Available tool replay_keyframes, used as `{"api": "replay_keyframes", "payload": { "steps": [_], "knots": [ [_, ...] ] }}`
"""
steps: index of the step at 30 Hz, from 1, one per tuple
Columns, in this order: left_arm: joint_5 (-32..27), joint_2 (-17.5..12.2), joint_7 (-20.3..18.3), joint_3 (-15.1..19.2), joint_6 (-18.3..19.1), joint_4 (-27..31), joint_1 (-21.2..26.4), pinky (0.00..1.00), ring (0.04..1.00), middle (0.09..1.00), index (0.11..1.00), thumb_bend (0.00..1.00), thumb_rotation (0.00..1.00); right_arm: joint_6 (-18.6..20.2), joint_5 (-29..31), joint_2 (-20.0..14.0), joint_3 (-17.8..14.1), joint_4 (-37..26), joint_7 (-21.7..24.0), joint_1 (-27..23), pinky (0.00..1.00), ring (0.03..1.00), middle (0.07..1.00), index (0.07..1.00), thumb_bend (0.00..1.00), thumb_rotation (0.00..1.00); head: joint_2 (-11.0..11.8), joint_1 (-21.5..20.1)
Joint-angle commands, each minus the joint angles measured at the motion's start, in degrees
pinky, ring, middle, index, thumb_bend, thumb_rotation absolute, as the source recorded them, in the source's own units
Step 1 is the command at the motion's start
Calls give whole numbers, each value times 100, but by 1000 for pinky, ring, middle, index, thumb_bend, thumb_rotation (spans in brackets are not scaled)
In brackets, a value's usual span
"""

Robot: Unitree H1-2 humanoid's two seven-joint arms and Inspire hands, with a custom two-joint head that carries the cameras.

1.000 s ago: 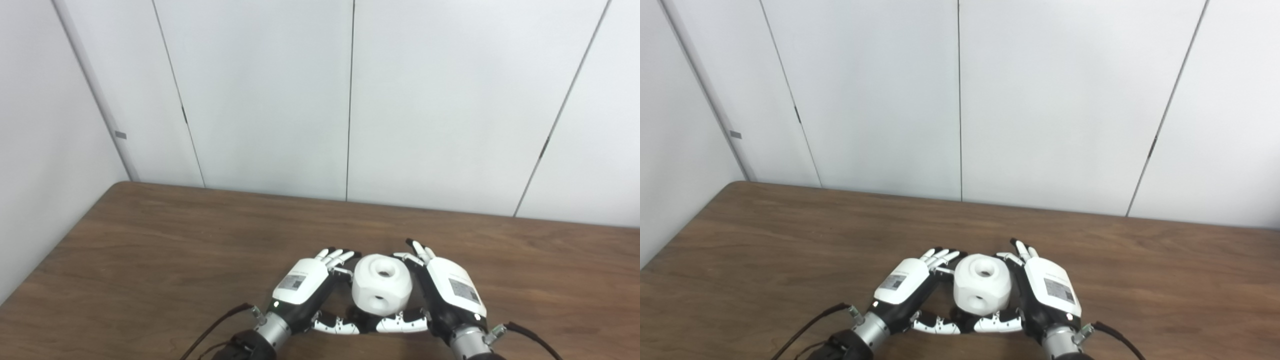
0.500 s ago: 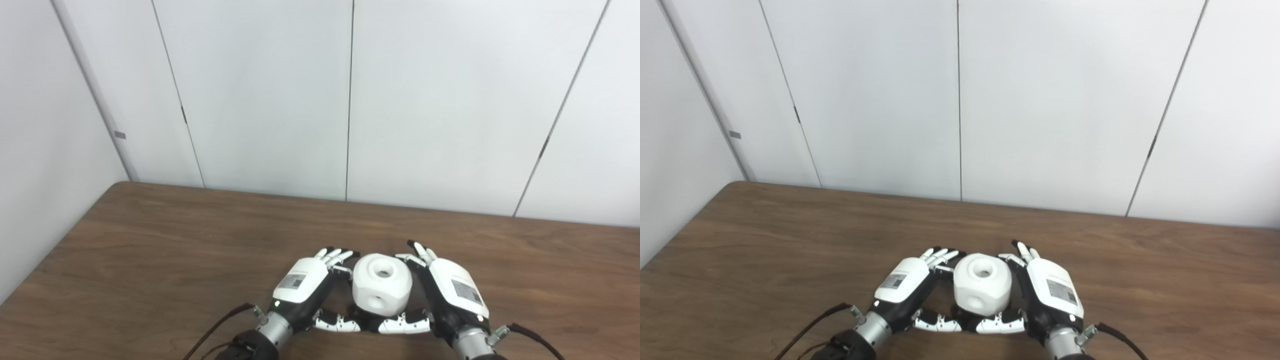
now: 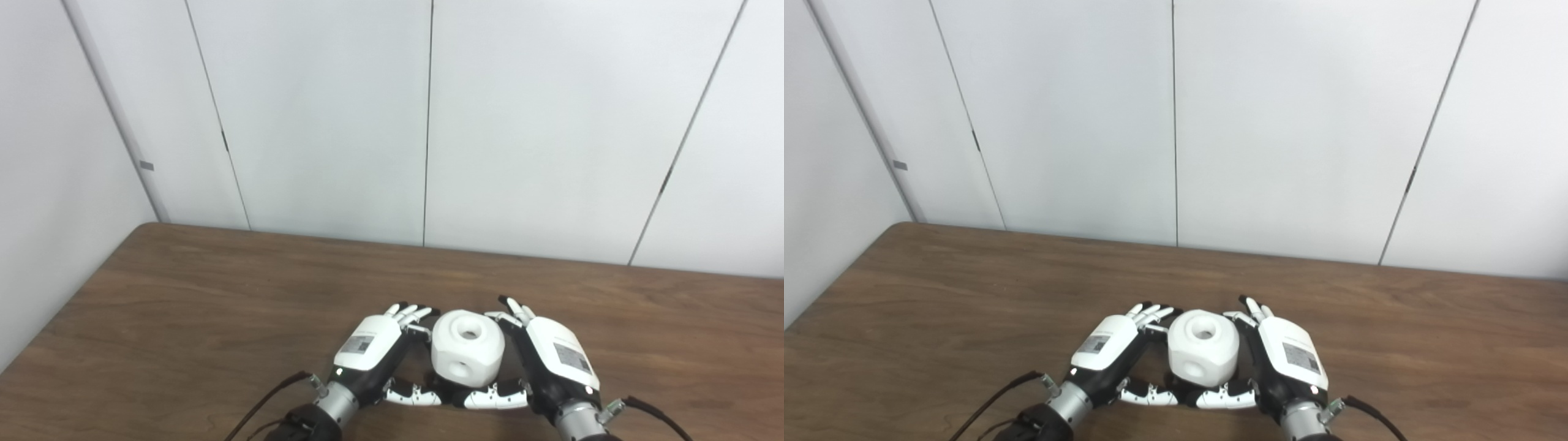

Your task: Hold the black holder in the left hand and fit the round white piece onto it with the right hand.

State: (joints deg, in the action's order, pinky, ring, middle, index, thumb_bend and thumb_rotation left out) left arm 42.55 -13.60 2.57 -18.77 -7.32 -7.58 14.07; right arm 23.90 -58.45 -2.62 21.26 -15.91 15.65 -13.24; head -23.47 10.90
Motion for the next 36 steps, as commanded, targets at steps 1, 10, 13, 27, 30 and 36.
{"api": "replay_keyframes", "payload": {
  "steps": [1,10,13,27,30,36],
  "knots": [
    [100,-8,87,87,156,162,85,1000,945,915,481,517,46,-168,14,39,-10,-172,-159,-160,669,965,963,777,924,373,0,6],
    [208,-18,-351,72,813,443,88,1000,988,968,575,805,137,-159,54,46,-9,-159,-178,-148,679,970,966,779,930,363,-1,3],
    [256,-20,-442,45,978,473,111,1000,996,981,660,981,205,-154,49,48,-2,-154,-171,-149,679,969,965,780,931,362,9,-5],
    [504,-13,-631,-35,1413,590,143,1000,999,998,856,1000,324,-155,79,54,0,-152,-172,-147,688,969,965,783,938,362,18,-7],
    [544,-11,-670,-47,1518,631,140,1000,1000,1000,880,1000,326,-155,99,52,-6,-159,-167,-144,688,971,965,783,937,360,18,-7],
    [547,-3,-846,5,1795,725,127,1000,1000,1000,997,1000,334,-168,169,32,-28,-75,-224,-147,691,978,971,791,950,370,77,-72]
  ]
}}
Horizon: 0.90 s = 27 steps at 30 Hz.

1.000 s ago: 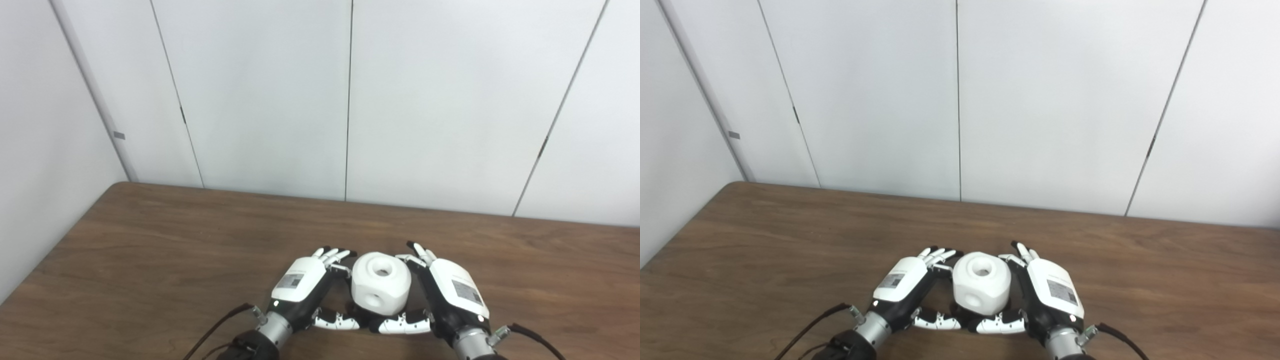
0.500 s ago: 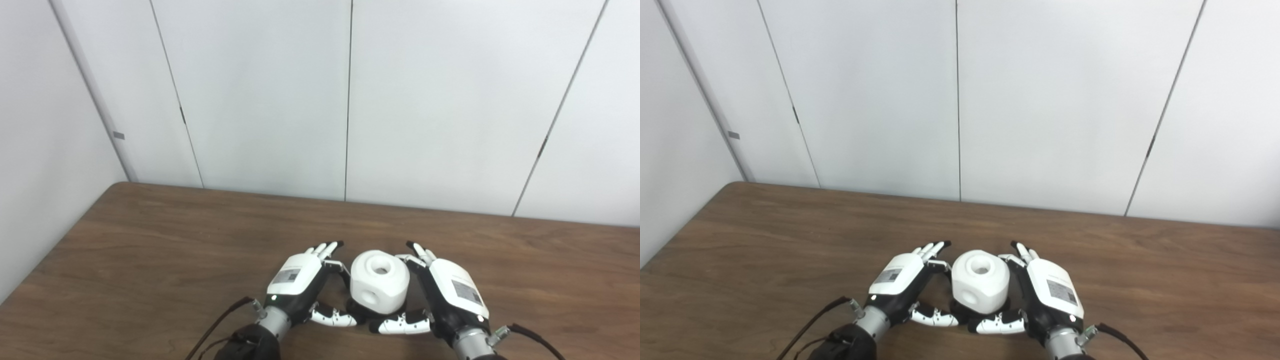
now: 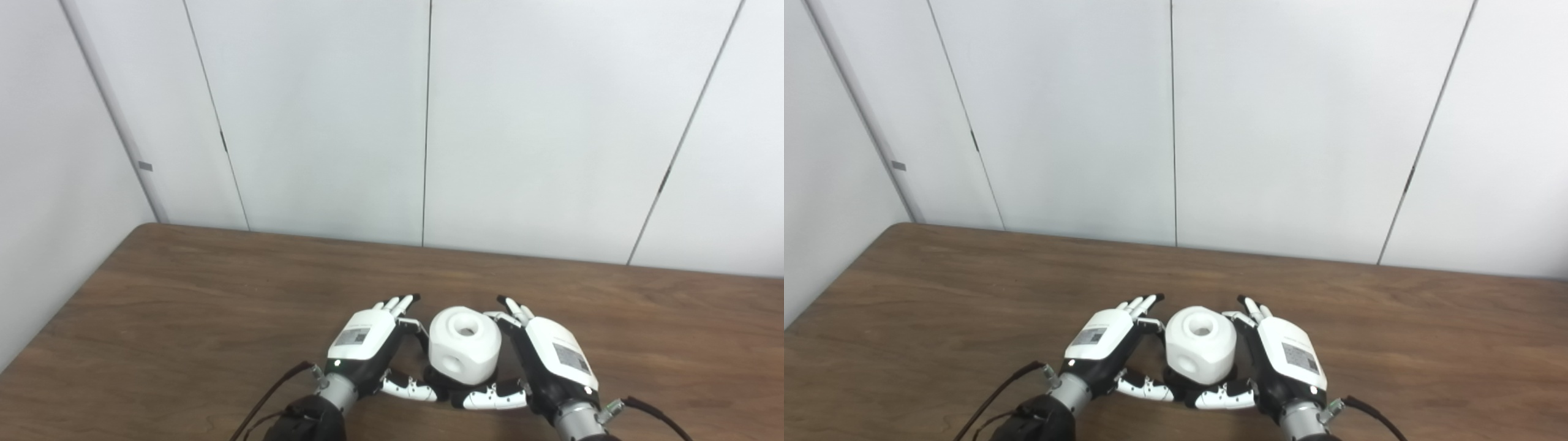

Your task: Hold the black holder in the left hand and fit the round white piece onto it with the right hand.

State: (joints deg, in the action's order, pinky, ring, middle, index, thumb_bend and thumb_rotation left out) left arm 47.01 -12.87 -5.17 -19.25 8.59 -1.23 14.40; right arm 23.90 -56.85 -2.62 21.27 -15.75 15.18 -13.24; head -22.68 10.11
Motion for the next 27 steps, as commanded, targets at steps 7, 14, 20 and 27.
{"api": "replay_keyframes", "payload": {
  "steps": [7,14,20,27],
  "knots": [
    [38,-89,-152,135,326,63,83,1000,1000,1000,1000,1000,345,-112,-8,10,-49,-25,-190,-151,699,977,970,811,982,396,39,-41],
    [-4,-118,-244,166,399,31,91,995,1000,1000,1000,1000,376,-90,33,-11,-85,32,-172,-161,716,991,984,895,1000,407,65,-60],
    [-31,-129,-252,205,415,3,96,999,1000,1000,1000,1000,414,-36,11,-45,-100,47,-98,-190,715,992,993,959,1000,425,84,-76],
    [-35,-164,-469,218,544,70,94,1000,1000,1000,1000,1000,448,-12,2,-57,-107,20,-43,-200,730,1000,1000,969,1000,425,86,-105]
  ]
}}
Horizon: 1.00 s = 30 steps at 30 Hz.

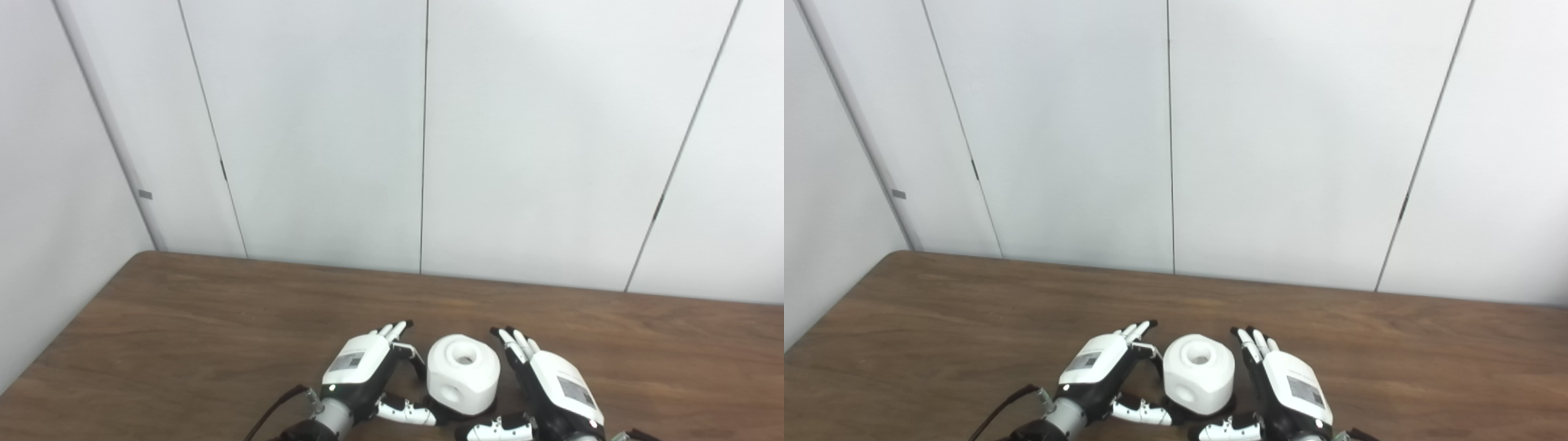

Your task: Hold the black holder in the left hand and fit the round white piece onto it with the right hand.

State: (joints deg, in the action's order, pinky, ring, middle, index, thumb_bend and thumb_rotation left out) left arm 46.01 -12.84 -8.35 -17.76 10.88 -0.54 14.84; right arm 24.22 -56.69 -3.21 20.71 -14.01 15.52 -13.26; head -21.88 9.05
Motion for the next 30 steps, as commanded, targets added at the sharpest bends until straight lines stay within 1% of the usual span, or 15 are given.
{"api": "replay_keyframes", "payload": {
  "steps": [1,8,15,18,23,25,28,30],
  "knots": [
    [67,-171,-190,72,341,15,48,1000,1000,1000,1000,1000,447,-45,-20,-1,-50,-159,-72,-198,729,1000,999,968,1000,424,-4,-1],
    [49,-211,-400,88,484,115,43,1000,1000,1000,1000,1000,442,-33,-40,-6,-51,-172,-48,-197,719,997,997,964,1000,413,-5,-40],
    [-42,-351,-699,103,578,208,51,1000,1000,1000,1000,1000,490,-73,7,-72,-86,-177,-86,-148,705,992,995,962,1000,418,-20,-93],
    [-111,-444,-784,101,566,231,49,1000,1000,1000,1000,1000,512,-58,-7,-120,-105,-178,-85,-123,723,993,995,965,1000,434,-26,-115],
    [-250,-578,-822,126,551,268,27,1000,1000,1000,1000,1000,520,3,-5,-212,-188,-205,-33,-80,725,988,999,973,1000,449,-40,-165],
    [-276,-633,-819,141,532,311,2,986,1000,1000,1000,1000,521,38,4,-234,-231,-237,-5,-64,734,984,1000,975,1000,447,-39,-189],
    [-316,-704,-817,168,507,399,-44,964,1000,1000,1000,1000,534,94,32,-246,-311,-294,41,-42,760,993,1000,981,1000,424,-65,-208],
    [-316,-753,-843,175,540,486,-76,951,1000,1000,1000,1000,545,90,53,-252,-369,-317,10,-10,755,992,1000,978,1000,414,-73,-229]
  ]
}}
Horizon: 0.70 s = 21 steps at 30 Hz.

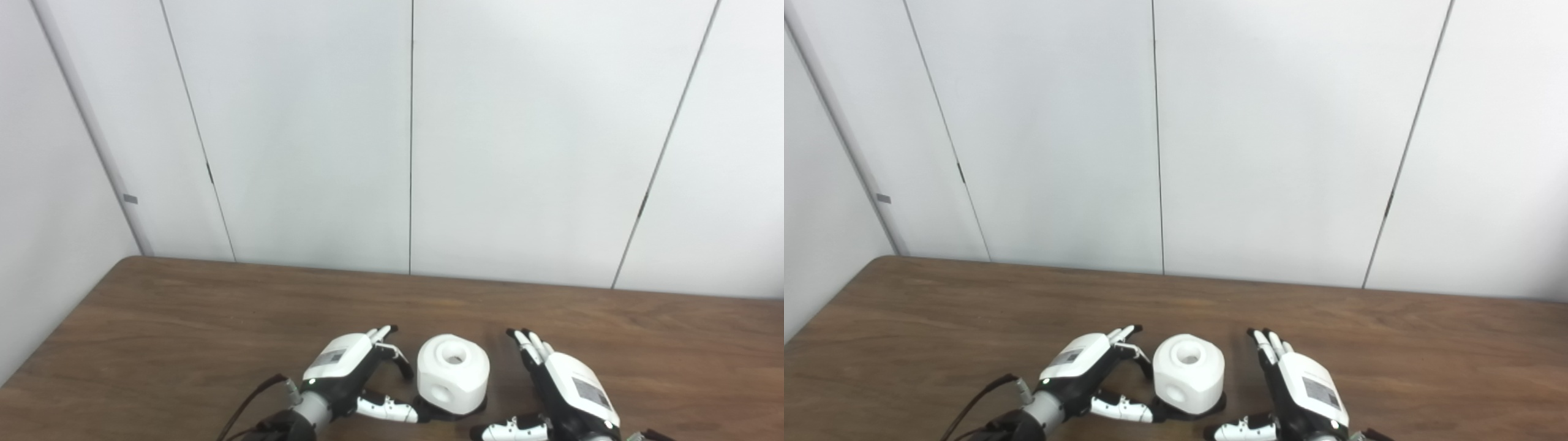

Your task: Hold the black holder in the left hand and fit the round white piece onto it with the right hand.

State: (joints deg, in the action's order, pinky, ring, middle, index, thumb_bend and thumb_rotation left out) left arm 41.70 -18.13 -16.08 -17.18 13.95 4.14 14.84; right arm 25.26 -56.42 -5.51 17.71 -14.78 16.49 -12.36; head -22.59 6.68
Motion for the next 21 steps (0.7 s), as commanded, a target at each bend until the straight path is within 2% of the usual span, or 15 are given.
{"api": "replay_keyframes", "payload": {
  "steps": [1,10,16,18,21],
  "knots": [
    [143,-243,-61,118,246,57,-95,940,1000,1000,1000,1000,547,-20,33,-30,-91,-248,-97,-84,750,993,1000,975,1000,411,-10,0],
    [-46,-304,-57,385,250,359,-369,986,1000,1000,1000,1000,496,-49,125,-178,-286,-292,-154,91,763,1000,1000,976,1000,403,-39,-50],
    [-64,-334,117,633,180,557,-680,967,1000,1000,1000,1000,536,-118,301,-376,-542,-350,-269,298,796,1000,1000,976,1000,446,-73,-83],
    [-162,-282,327,784,62,581,-807,948,1000,1000,1000,1000,605,-83,365,-444,-657,-412,-248,382,838,1000,1000,980,1000,461,-86,-85],
    [-940,-89,644,1239,-324,598,-1032,993,1000,1000,1000,1000,858,-105,664,-515,-910,-500,-291,541,914,1000,1000,985,1000,468,-96,-107]
  ]
}}
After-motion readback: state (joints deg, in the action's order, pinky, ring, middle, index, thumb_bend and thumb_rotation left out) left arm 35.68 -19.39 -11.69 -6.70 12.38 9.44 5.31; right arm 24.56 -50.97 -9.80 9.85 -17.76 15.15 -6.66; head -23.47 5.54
